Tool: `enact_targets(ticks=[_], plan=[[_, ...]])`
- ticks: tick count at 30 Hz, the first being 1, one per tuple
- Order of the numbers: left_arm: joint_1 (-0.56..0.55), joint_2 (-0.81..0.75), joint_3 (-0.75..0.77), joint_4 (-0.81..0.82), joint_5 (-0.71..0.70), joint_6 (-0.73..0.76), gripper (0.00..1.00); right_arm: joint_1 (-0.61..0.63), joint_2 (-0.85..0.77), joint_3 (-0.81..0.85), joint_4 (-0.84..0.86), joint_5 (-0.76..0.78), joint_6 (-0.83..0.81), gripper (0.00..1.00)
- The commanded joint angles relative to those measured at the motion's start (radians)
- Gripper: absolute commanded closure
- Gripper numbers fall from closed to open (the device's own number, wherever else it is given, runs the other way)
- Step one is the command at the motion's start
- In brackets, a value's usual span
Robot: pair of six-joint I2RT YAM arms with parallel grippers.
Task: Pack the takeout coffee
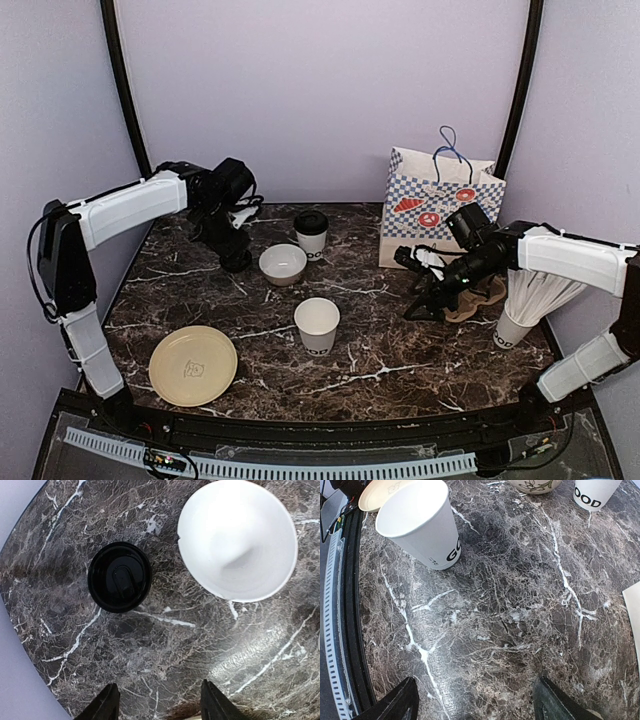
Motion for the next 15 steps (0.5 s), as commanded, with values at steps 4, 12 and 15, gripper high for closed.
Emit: enact_targets(ticks=[4, 12, 15], plan=[[0.114, 0.14, 0.045, 0.071, 0.086, 0.111, 0.42, -0.005, -0.016, 0.0, 0.01, 0.0, 0.009, 0.21], [0.147, 0.302, 0.167, 0.126, 0.109, 0.182, 0.42, -0.006, -0.016, -0.001, 0.007, -0.006, 0.003, 0.21], [0.158, 0.346, 0.19, 0.132, 0.112, 0.19, 0.44, -0.005, -0.02, -0.003, 0.007, -0.008, 0.001, 0.21]])
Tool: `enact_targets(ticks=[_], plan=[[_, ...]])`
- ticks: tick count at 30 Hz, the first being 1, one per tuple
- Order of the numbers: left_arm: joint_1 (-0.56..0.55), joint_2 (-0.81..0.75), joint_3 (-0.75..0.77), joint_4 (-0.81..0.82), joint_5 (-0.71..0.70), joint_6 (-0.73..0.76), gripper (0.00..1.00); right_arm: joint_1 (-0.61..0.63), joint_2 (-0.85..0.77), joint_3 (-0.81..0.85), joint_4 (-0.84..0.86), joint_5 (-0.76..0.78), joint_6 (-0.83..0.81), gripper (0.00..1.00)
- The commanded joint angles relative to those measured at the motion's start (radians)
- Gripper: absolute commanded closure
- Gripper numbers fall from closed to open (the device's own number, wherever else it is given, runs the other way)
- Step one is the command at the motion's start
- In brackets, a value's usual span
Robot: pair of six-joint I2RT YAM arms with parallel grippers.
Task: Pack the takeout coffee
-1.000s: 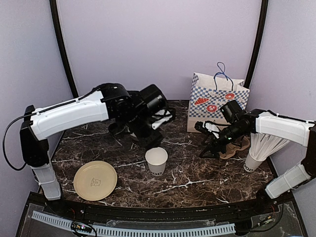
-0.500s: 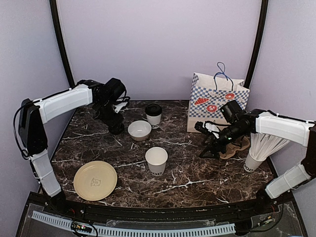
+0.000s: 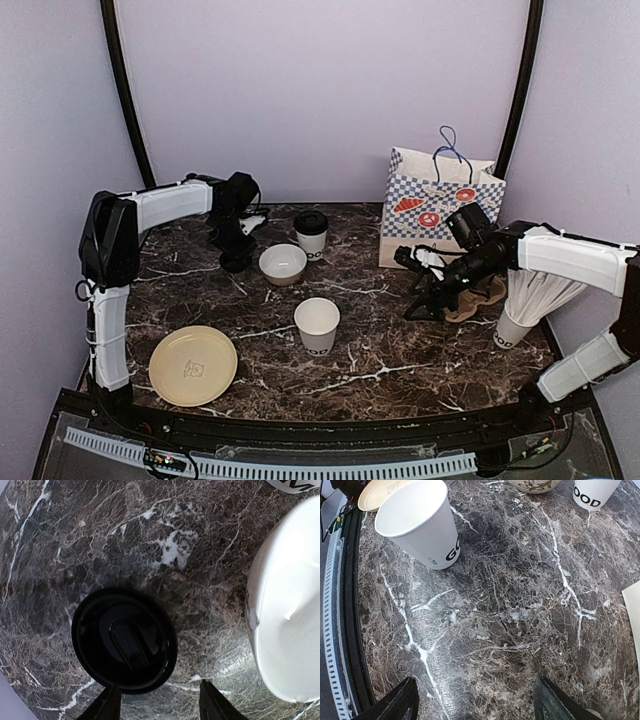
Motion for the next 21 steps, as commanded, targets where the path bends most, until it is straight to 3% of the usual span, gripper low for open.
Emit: enact_targets(ticks=[1, 21], plan=[[0.02, 0.026, 0.047, 0.027, 0.028, 0.047, 0.45, -0.005, -0.019, -0.004, 0.008, -0.01, 0.002, 0.21], [0.025, 0.11, 0.047, 0.07, 0.007, 0.068, 0.68, -0.005, 0.008, 0.001, 0.002, -0.009, -0.004, 0.21]])
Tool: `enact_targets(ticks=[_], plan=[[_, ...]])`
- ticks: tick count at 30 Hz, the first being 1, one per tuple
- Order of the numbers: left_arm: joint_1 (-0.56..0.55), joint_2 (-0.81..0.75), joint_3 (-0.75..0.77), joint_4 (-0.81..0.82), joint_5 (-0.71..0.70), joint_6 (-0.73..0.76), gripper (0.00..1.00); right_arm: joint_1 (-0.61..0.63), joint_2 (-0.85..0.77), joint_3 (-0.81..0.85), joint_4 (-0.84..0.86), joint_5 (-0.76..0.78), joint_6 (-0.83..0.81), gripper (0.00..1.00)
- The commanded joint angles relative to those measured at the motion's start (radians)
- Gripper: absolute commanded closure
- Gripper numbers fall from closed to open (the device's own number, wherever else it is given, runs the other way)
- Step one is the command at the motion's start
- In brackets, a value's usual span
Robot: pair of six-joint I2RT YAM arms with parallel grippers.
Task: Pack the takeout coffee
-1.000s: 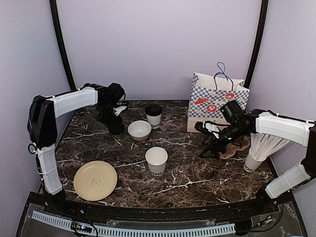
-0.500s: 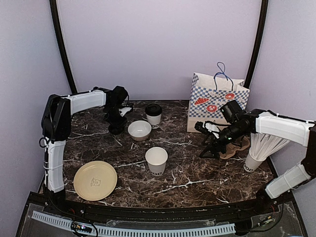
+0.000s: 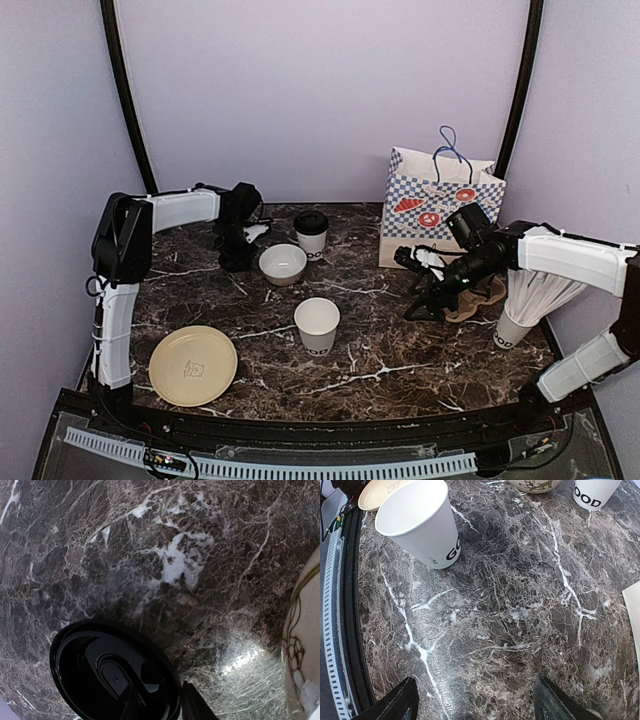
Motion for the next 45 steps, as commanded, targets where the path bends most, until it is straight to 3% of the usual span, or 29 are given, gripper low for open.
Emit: enact_targets(ticks=[1, 9, 17, 21, 24, 30, 35, 40, 43, 45], plan=[[0.004, 0.0, 0.019, 0.006, -0.007, 0.011, 0.69, -0.005, 0.007, 0.0, 0.005, -0.009, 0.0, 0.21], [0.004, -0.001, 0.044, -0.037, 0.015, -0.011, 0.87, -0.005, 0.014, 0.003, 0.002, -0.01, 0.001, 0.21], [0.002, -0.142, 0.062, -0.125, 0.074, -0.089, 0.87, -0.005, 0.008, 0.042, -0.017, -0.048, 0.018, 0.21], [-0.008, -0.295, 0.056, -0.113, 0.197, -0.124, 0.86, -0.004, 0.014, 0.178, -0.11, -0.12, 0.023, 0.22], [-0.024, -0.411, 0.043, -0.066, 0.437, -0.157, 0.84, -0.002, 0.029, 0.314, -0.175, -0.12, 0.04, 0.22], [-0.074, -0.584, -0.124, 0.267, 0.856, -0.373, 0.82, -0.001, 0.036, 0.491, -0.069, -0.165, 0.244, 0.19], [-0.108, -0.704, -0.353, 0.763, 1.108, -0.678, 0.8, 0.01, 0.048, 0.568, 0.047, -0.208, 0.381, 0.13], [-0.118, -0.734, -0.467, 1.08, 1.203, -0.873, 0.81, 0.092, 0.087, 0.671, 0.018, -0.137, 0.349, 0.09], [-0.12, -0.745, -0.507, 1.094, 1.185, -0.879, 0.82, 0.119, 0.104, 0.658, 0.012, -0.072, 0.337, 0.09], [-0.122, -0.749, -0.506, 1.009, 1.14, -0.823, 0.82, 0.119, 0.106, 0.613, -0.002, -0.056, 0.312, 0.1]])
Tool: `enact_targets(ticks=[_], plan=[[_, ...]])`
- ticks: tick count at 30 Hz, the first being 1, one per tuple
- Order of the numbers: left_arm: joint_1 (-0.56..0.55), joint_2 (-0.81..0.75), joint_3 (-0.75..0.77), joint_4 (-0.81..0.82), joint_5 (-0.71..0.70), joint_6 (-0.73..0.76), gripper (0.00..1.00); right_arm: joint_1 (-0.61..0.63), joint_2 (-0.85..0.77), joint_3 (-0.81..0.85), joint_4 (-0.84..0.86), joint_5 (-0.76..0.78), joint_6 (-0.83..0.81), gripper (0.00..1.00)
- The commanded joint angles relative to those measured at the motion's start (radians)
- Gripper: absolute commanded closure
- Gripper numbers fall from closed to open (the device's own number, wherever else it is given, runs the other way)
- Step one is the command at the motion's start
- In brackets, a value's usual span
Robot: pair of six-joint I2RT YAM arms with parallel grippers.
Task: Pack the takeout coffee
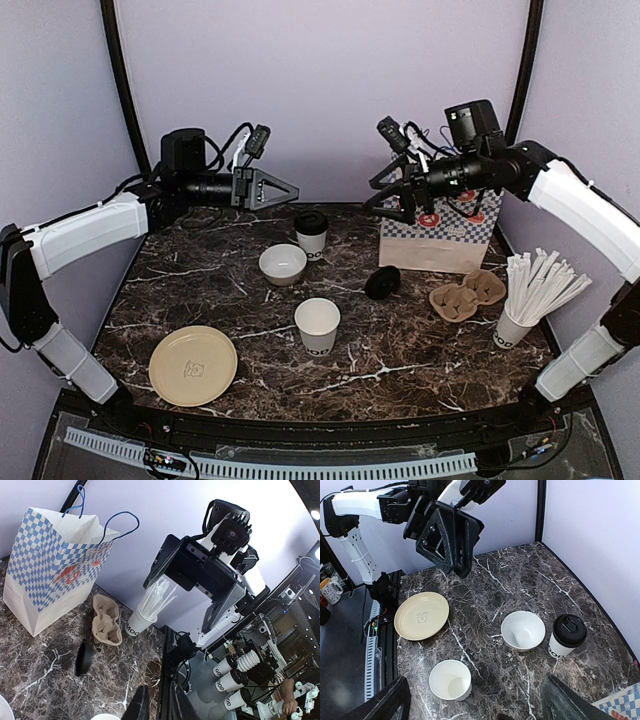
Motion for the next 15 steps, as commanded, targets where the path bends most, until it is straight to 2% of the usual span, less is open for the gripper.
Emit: enact_targets(ticks=[1, 5, 9, 15], plan=[[-0.009, -0.055, -0.014, 0.005, -0.008, 0.028, 0.82, 0.011, 0.01, -0.063, -0.01, 0.079, -0.042, 0.11], [-0.015, -0.063, -0.01, -0.18, -0.129, 0.16, 0.81, 0.001, -0.043, -0.19, -0.027, 0.173, -0.109, 0.11], [-0.024, -0.044, 0.017, -0.284, -0.214, 0.23, 0.79, -0.023, -0.095, -0.287, -0.069, 0.239, -0.169, 0.12], [-0.056, -0.011, 0.064, -0.385, -0.342, 0.31, 0.73, -0.056, -0.124, -0.411, -0.105, 0.429, -0.223, 0.15]])
